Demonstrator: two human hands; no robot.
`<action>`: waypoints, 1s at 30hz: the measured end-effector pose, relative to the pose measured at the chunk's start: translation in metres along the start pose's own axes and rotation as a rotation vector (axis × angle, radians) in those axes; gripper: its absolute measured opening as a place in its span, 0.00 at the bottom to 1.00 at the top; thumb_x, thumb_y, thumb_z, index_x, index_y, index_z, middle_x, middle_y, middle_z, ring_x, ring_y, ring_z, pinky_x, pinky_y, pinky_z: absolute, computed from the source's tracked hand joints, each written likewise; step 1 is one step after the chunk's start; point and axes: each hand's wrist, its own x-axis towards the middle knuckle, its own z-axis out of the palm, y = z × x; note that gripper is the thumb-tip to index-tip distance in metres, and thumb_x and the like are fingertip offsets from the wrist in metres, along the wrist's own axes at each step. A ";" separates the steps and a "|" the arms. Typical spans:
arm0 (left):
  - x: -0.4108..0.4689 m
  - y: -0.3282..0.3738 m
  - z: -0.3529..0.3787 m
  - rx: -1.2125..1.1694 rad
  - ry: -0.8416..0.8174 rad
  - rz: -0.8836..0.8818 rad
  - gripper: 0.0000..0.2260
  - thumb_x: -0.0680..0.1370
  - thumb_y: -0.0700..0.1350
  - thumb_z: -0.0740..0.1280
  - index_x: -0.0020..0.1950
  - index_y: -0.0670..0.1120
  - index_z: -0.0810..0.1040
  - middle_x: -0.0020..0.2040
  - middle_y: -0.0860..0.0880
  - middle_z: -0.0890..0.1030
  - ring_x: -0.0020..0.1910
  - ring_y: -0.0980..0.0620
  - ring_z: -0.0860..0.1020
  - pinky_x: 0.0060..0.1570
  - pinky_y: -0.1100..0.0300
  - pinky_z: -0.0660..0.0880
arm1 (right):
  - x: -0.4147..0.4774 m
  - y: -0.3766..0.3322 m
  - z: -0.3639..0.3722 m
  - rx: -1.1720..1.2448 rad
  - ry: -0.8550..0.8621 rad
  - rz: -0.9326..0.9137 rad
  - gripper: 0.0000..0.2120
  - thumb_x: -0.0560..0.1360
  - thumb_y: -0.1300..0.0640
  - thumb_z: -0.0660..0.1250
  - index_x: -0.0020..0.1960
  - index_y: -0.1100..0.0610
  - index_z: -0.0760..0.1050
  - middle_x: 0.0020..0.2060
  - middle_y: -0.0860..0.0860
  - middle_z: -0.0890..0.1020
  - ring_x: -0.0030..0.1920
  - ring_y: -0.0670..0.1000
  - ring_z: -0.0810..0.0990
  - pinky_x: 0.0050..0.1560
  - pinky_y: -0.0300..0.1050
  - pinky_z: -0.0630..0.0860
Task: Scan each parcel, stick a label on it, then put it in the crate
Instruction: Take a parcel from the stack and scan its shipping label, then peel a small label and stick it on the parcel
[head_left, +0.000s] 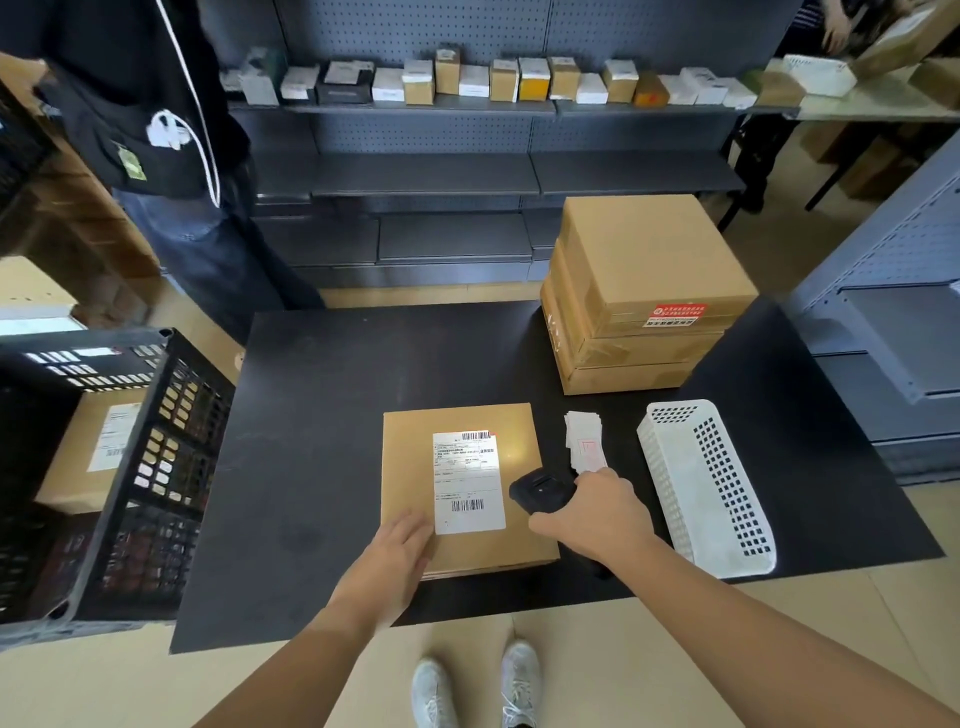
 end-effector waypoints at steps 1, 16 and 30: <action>0.000 0.000 0.000 0.000 0.004 0.011 0.21 0.86 0.49 0.55 0.80 0.49 0.62 0.80 0.51 0.61 0.80 0.49 0.55 0.79 0.55 0.54 | 0.000 0.000 -0.001 -0.003 -0.003 0.000 0.34 0.61 0.32 0.72 0.60 0.51 0.74 0.52 0.50 0.77 0.52 0.49 0.78 0.50 0.48 0.83; -0.001 -0.001 -0.003 0.021 0.020 0.054 0.22 0.86 0.48 0.55 0.81 0.49 0.60 0.80 0.52 0.60 0.81 0.50 0.54 0.79 0.57 0.52 | -0.004 -0.012 -0.019 -0.054 -0.019 0.012 0.34 0.63 0.34 0.73 0.60 0.53 0.73 0.52 0.50 0.76 0.50 0.49 0.77 0.49 0.46 0.83; -0.002 -0.009 0.003 0.072 0.105 0.150 0.20 0.77 0.44 0.73 0.69 0.45 0.78 0.69 0.48 0.77 0.69 0.44 0.75 0.67 0.51 0.71 | 0.008 0.002 -0.005 -0.004 -0.022 0.052 0.36 0.60 0.30 0.71 0.60 0.52 0.74 0.50 0.49 0.76 0.48 0.48 0.78 0.45 0.43 0.82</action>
